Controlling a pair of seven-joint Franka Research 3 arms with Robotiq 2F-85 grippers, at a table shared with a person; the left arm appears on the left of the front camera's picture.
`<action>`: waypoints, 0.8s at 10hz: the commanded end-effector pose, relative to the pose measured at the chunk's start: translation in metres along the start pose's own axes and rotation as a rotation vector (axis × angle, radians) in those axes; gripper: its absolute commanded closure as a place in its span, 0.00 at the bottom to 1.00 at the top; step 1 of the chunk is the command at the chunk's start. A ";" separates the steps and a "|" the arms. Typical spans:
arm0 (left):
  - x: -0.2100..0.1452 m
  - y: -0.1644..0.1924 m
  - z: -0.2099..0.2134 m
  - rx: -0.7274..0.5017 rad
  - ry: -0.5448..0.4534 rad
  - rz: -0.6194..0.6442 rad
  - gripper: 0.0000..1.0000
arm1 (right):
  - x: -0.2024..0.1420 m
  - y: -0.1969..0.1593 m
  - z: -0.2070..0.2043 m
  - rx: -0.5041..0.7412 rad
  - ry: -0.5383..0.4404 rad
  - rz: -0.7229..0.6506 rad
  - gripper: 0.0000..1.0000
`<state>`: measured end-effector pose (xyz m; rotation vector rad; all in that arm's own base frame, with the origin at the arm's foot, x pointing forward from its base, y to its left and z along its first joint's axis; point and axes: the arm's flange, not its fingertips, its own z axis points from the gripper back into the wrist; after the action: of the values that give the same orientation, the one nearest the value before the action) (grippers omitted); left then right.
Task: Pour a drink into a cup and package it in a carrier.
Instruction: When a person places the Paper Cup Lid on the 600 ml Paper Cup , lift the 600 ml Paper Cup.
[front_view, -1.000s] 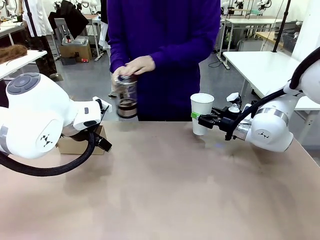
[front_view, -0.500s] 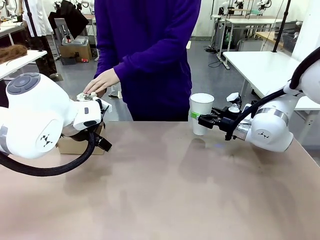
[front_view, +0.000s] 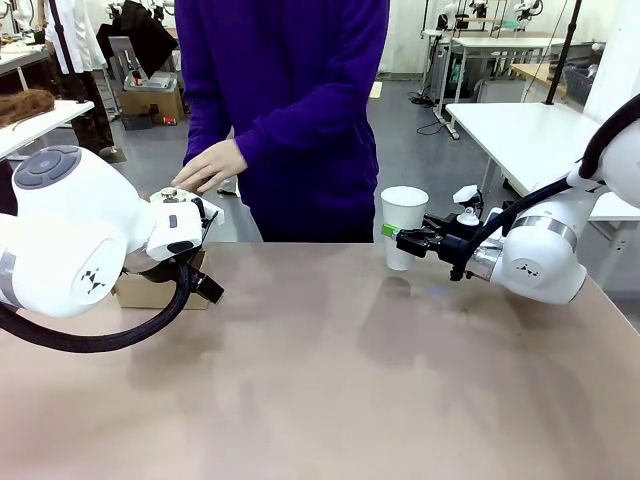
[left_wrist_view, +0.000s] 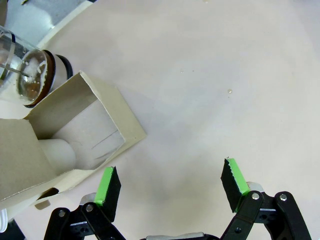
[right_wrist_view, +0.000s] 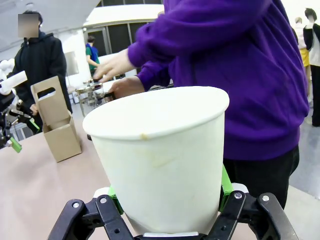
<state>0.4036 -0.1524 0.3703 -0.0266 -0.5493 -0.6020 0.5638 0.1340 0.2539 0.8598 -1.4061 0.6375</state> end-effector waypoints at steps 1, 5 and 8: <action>0.000 0.000 0.000 -0.002 -0.001 0.002 0.00 | 0.004 0.002 -0.001 -0.005 0.009 0.006 0.20; 0.000 0.000 0.000 -0.002 -0.001 0.002 0.00 | 0.004 0.002 -0.001 -0.005 0.009 0.006 0.20; 0.000 0.000 0.000 -0.002 -0.001 0.002 0.00 | 0.004 0.002 -0.001 -0.005 0.009 0.006 0.20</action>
<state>0.4036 -0.1524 0.3703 -0.0266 -0.5493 -0.6020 0.5638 0.1340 0.2539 0.8598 -1.4061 0.6376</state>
